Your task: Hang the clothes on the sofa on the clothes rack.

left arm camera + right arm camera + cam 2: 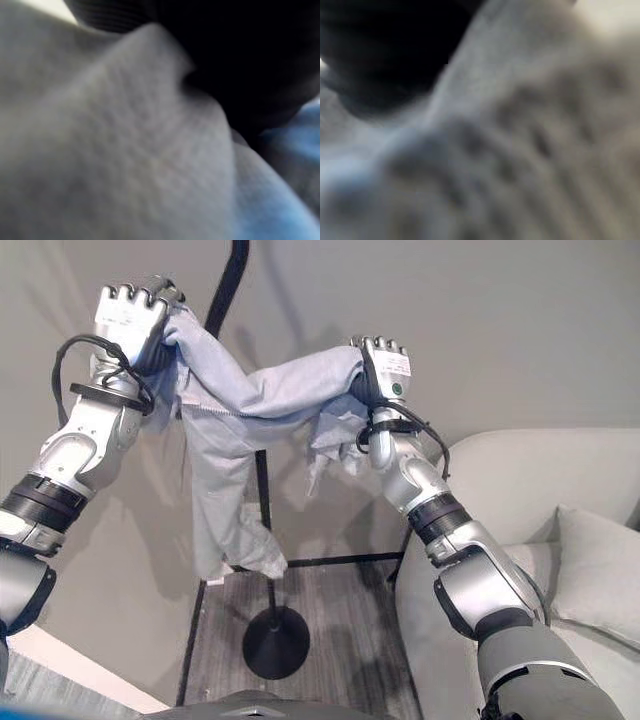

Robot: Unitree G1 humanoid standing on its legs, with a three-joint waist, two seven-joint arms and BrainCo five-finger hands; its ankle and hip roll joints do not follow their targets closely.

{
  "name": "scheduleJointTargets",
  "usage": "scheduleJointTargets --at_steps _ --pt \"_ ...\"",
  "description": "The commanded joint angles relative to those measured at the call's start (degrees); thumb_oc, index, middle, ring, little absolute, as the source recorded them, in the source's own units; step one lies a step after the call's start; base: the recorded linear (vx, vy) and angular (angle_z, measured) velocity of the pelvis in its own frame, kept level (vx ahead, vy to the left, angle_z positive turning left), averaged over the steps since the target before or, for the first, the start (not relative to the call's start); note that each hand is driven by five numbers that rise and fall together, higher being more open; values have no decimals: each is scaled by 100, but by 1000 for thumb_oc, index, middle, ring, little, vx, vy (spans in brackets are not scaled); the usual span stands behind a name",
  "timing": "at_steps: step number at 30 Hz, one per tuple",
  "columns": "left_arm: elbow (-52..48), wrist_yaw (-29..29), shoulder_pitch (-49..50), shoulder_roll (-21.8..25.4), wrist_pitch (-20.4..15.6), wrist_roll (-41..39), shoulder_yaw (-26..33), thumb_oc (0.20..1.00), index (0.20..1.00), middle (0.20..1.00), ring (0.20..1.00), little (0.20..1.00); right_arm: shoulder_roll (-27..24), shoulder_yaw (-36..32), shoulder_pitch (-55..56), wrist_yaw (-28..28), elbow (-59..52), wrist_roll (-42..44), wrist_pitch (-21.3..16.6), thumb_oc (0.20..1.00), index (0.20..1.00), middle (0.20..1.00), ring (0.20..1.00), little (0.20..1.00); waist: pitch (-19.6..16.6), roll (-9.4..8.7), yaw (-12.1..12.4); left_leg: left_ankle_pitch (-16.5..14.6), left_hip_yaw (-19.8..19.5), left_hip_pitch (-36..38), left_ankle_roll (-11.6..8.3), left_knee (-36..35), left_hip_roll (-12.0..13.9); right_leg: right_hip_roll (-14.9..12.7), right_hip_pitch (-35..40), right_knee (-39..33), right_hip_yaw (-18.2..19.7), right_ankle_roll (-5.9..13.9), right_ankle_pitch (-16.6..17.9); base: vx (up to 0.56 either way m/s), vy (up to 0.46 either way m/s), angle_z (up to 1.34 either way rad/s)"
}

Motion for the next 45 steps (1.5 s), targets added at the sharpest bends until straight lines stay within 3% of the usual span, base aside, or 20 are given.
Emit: scheduleJointTargets --at_steps 1,2,4,6,10,16,23,25,29,39,45 --pt "149 292 -117 -152 197 -42 219 200 200 200 200 200 -770 -238 -469 -454 -15 -313 140 200 200 200 200 200 -216 70 -55 876 -702 1122 -613 -2450 15 817 -30 -2121 45 383 1638 158 -100 -14" --pt "148 260 -138 -125 194 1 183 200 200 200 200 200 -924 -255 -439 -456 -67 -357 162 200 200 200 200 200 -237 -1 -70 802 -765 1112 -612 -2431 -21 864 105 -2453 247 401 1512 87 -104 24" --pt "81 208 -2 -251 163 -15 320 200 200 200 200 200 -895 -436 -380 -409 -180 -339 178 200 200 200 200 200 -327 -110 -39 774 -711 1142 -639 -2480 39 719 336 -2733 189 376 1689 112 -138 78" --pt "-28 181 156 -243 148 -18 410 200 200 200 200 200 -902 -515 -288 -391 -328 -324 180 200 200 200 200 200 -442 -95 -27 795 -748 1214 -660 -2637 133 736 438 -2915 163 357 1731 143 -114 83" --pt "-290 261 520 -218 118 -112 683 200 200 200 200 200 -1051 -869 167 -424 -577 -110 120 200 200 200 200 200 -726 -156 33 990 -1015 1271 -859 -3194 508 920 741 -3428 -122 278 1621 128 -144 28" --pt "-612 283 703 53 139 -136 1016 200 200 200 200 200 -1527 -1470 479 -571 -1047 91 132 200 200 200 200 200 -871 -196 -47 1094 -1163 1314 -1005 -3547 755 1080 811 -3469 -316 213 1433 62 -83 22" --pt "-854 282 981 268 138 -126 1313 200 200 200 200 200 -1981 -1665 804 -355 -1106 353 -63 200 200 200 200 200 -935 -260 -86 1042 -1139 1345 -1045 -3570 824 1114 836 -3469 -303 190 1351 35 -6 4" --pt "-956 149 1490 214 77 -230 1526 200 200 200 200 200 -1927 -1497 1214 41 -590 724 -220 200 200 200 200 200 -925 -297 -59 1035 -1090 1348 -1062 -3570 836 1124 833 -3469 -277 171 1335 36 10 -5" --pt "-1089 84 1987 42 25 -354 1779 200 200 200 200 200 -1882 -1495 1581 205 -91 861 -257 200 200 200 200 200 -874 -319 -46 1038 -1097 1309 -1084 -3570 845 1129 797 -3469 -280 163 1325 11 -6 -4" --pt "-1706 -87 3418 -379 -161 -386 2419 200 200 200 200 200 -1544 -1771 2795 563 83 907 -472 200 200 200 200 200 -767 -342 -1 1021 -1157 1261 -1097 -3570 859 1155 771 -3469 -321 115 1265 1 -5 1" --pt "-2121 -77 4130 -781 -299 -523 2742 200 200 200 200 200 -1055 -1884 3452 679 17 1080 -724 200 200 200 200 200 -692 -345 4 1002 -1185 1282 -1096 -3570 862 1154 801 -3469 -317 90 1233 0 0 0"
